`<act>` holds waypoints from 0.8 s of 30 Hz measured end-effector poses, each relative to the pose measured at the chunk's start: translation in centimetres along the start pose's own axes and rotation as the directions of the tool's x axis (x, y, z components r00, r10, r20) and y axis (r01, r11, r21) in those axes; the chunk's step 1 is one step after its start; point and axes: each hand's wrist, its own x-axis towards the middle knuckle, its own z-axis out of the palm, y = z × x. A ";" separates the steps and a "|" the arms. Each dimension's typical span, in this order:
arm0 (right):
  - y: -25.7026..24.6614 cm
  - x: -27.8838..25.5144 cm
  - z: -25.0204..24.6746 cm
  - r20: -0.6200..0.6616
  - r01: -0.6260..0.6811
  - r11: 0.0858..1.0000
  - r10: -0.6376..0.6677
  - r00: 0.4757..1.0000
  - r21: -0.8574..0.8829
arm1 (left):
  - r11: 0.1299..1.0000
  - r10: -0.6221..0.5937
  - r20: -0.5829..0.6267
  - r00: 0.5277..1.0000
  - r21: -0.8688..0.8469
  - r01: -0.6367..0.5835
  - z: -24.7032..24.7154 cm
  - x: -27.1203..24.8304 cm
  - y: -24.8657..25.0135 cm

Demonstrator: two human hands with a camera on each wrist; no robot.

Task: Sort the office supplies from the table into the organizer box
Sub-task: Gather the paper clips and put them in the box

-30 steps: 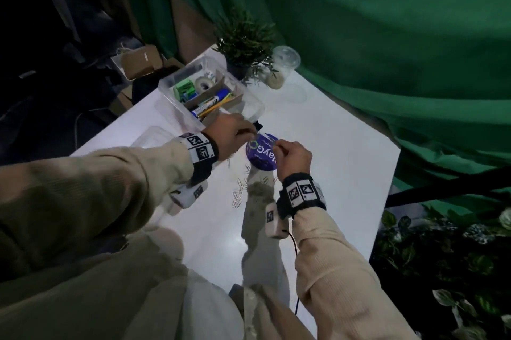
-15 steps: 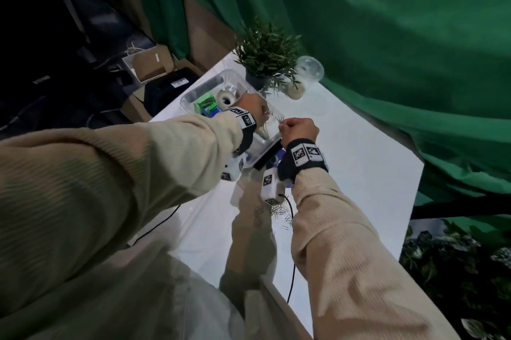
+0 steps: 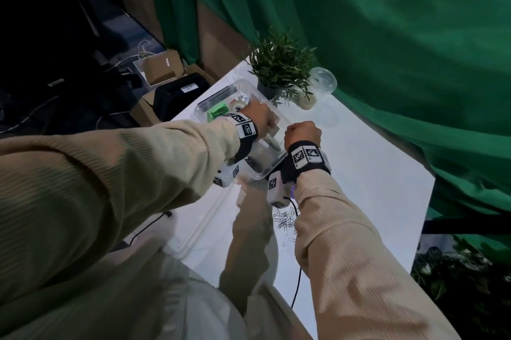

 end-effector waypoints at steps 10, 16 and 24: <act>7.5 -2.8 -2.7 -0.171 0.120 0.942 -0.068 0.983 0.313 | 0.981 0.169 -0.145 0.975 -0.071 -0.180 1.2 -6.8 2.3; 18.5 -6.0 -2.0 0.063 -0.036 0.996 0.041 0.997 -0.078 | 0.959 0.270 0.204 0.941 0.034 -0.282 7.9 -12.3 2.4; 23.6 -10.4 2.5 0.387 0.298 0.863 -0.133 0.913 -0.408 | 0.939 0.065 0.332 0.941 0.299 -0.170 15.8 -10.2 2.4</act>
